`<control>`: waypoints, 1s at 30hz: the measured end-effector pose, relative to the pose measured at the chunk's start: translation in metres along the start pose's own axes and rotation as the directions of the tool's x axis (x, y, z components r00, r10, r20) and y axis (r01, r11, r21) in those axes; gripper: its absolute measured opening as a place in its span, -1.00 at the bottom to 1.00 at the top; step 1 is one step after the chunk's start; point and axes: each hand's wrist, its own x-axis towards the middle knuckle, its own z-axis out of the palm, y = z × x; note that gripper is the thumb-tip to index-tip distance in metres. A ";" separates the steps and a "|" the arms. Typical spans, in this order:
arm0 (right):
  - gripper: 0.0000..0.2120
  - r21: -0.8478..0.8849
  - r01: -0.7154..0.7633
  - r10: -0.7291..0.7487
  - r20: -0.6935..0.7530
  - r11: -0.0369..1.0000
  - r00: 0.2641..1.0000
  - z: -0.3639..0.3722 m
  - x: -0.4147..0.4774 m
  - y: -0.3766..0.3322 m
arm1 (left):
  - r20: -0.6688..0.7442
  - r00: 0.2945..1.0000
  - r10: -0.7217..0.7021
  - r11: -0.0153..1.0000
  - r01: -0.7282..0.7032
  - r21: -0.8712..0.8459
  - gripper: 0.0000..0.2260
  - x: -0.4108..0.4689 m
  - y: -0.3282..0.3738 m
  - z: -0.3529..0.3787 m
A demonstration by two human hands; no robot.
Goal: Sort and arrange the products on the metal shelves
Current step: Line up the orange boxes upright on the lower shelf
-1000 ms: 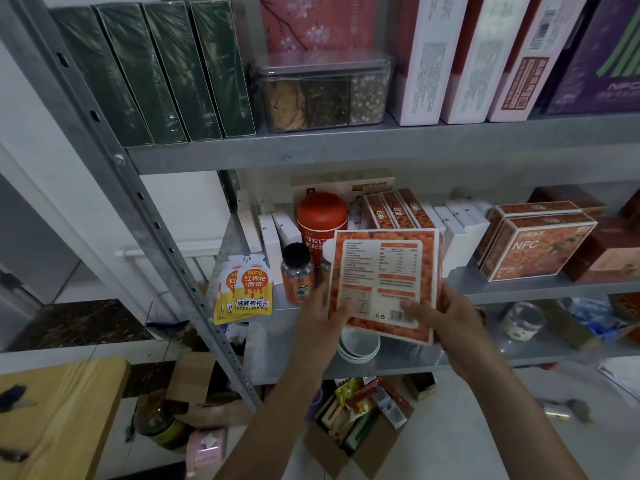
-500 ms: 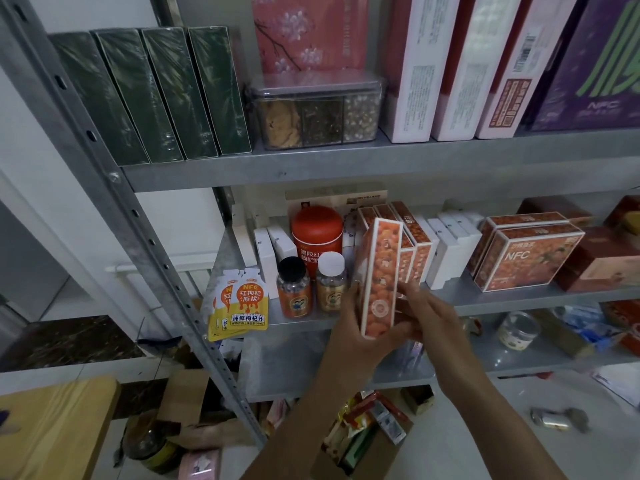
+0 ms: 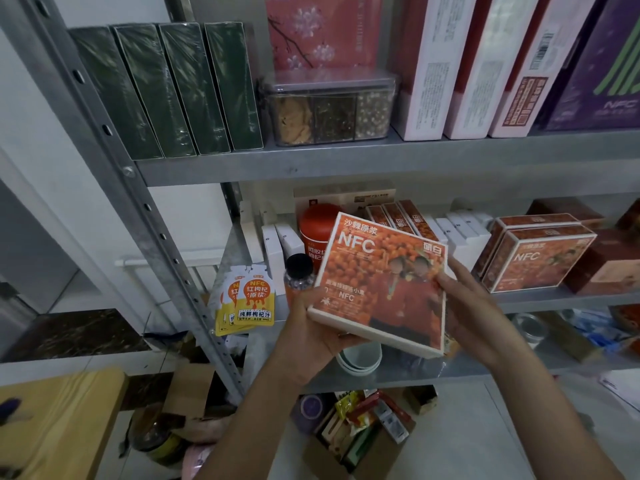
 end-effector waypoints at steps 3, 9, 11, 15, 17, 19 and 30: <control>-0.46 0.049 0.043 -0.043 0.000 0.998 0.999 0.000 -0.002 0.002 | -0.037 0.999 -0.027 0.999 0.028 0.023 -0.54 0.004 0.000 -0.004; -0.53 -0.061 0.162 -0.168 -0.108 0.985 0.980 0.004 -0.013 0.016 | -0.267 0.959 0.094 0.993 -0.070 0.098 -0.52 0.017 -0.011 -0.016; -0.48 -0.100 0.152 -0.160 -0.081 0.983 0.984 -0.001 -0.016 0.012 | -0.253 0.962 0.098 0.992 -0.074 0.104 -0.58 0.018 -0.014 -0.021; -0.40 -0.239 0.063 -0.066 -0.005 0.969 0.998 -0.015 -0.022 0.003 | -0.175 0.980 0.097 0.983 -0.066 0.171 -0.61 0.023 -0.012 -0.023; -0.44 -0.248 0.104 -0.120 -0.050 0.963 0.992 -0.017 -0.024 0.005 | -0.126 0.987 0.101 0.968 -0.068 0.241 -0.63 0.028 -0.012 -0.022; -0.58 -0.246 0.176 -0.212 -0.129 0.953 0.969 -0.015 -0.028 0.009 | -0.142 0.978 0.151 0.890 -0.072 0.451 -0.68 0.034 -0.010 -0.017; -0.39 -0.730 0.379 -0.703 -0.192 0.568 0.685 0.024 -0.028 0.017 | 0.292 0.916 0.275 -0.632 -0.057 0.773 -0.33 0.094 0.009 -0.049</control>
